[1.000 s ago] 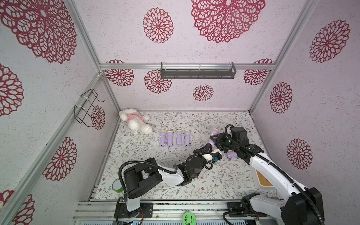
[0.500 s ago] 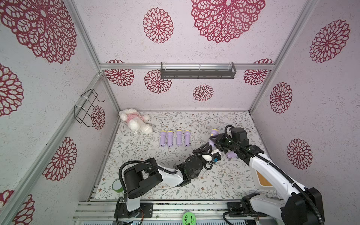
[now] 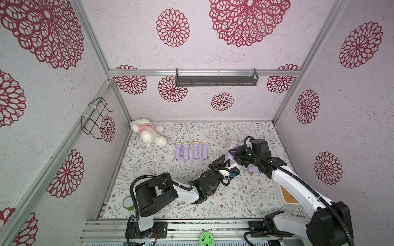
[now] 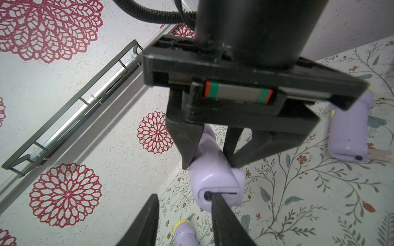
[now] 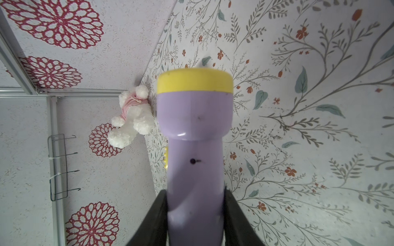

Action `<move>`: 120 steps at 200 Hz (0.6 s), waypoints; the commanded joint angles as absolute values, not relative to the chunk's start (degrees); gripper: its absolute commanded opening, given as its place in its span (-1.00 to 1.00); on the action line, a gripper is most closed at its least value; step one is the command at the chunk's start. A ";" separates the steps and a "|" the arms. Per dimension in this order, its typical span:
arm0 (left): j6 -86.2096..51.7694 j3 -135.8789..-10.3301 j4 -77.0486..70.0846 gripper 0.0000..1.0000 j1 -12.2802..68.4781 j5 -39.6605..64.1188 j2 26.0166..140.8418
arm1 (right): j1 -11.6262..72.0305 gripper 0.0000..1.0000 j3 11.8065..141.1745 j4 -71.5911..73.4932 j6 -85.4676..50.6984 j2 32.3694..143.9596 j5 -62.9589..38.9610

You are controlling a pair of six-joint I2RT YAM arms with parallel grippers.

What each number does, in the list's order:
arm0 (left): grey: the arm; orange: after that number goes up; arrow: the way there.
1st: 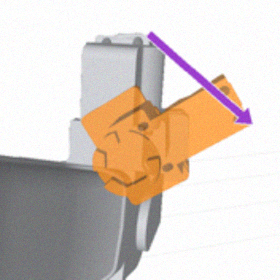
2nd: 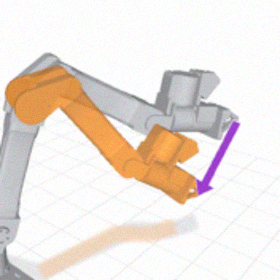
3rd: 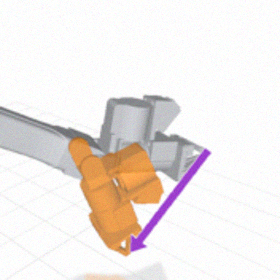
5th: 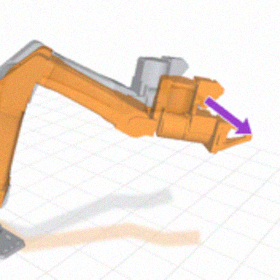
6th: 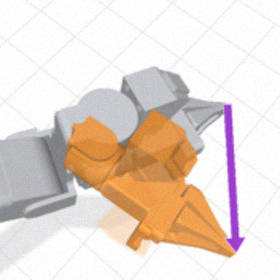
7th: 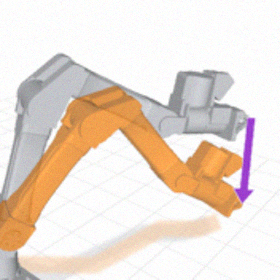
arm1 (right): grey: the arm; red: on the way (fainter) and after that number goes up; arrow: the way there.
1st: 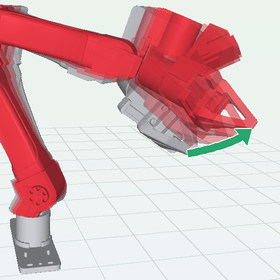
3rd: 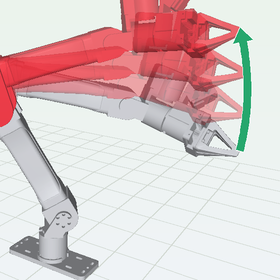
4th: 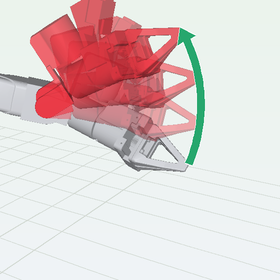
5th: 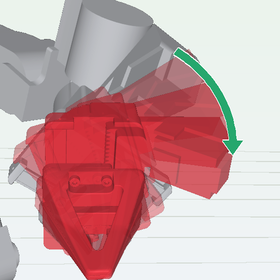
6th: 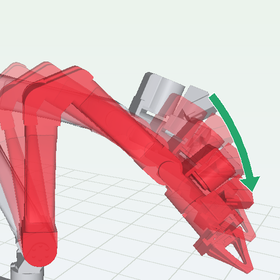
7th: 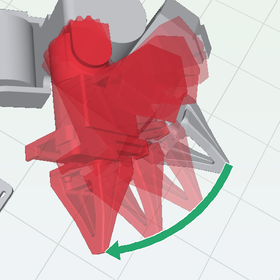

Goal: Close the plug at the bottom of the flashlight
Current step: Close the plug of the flashlight.

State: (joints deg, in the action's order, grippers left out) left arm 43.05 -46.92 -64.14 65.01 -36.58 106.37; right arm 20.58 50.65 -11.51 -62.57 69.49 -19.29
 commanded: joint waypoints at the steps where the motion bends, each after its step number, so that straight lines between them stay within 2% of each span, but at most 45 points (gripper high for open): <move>1: 43.69 -46.24 -67.25 -0.05 63.98 -37.71 103.80 | 19.78 -1.00 53.70 -12.25 -59.46 70.28 -18.18; 41: 42.94 -45.79 -66.46 0.20 64.00 -37.14 102.00 | 19.18 -1.00 56.34 -12.69 -56.20 72.81 -15.29; 71: 40.81 -45.18 -64.19 0.52 63.51 -37.70 98.24 | 19.16 -1.00 58.17 -13.18 -50.93 75.25 -12.85; 89: 36.66 -45.25 -56.83 0.70 62.30 -37.41 93.99 | 19.16 -1.00 58.42 -12.97 -48.13 76.19 -11.08; 120: 24.22 -48.58 -36.81 0.89 58.52 -36.44 84.20 | 19.42 -1.00 60.64 -14.12 -42.85 79.27 -10.85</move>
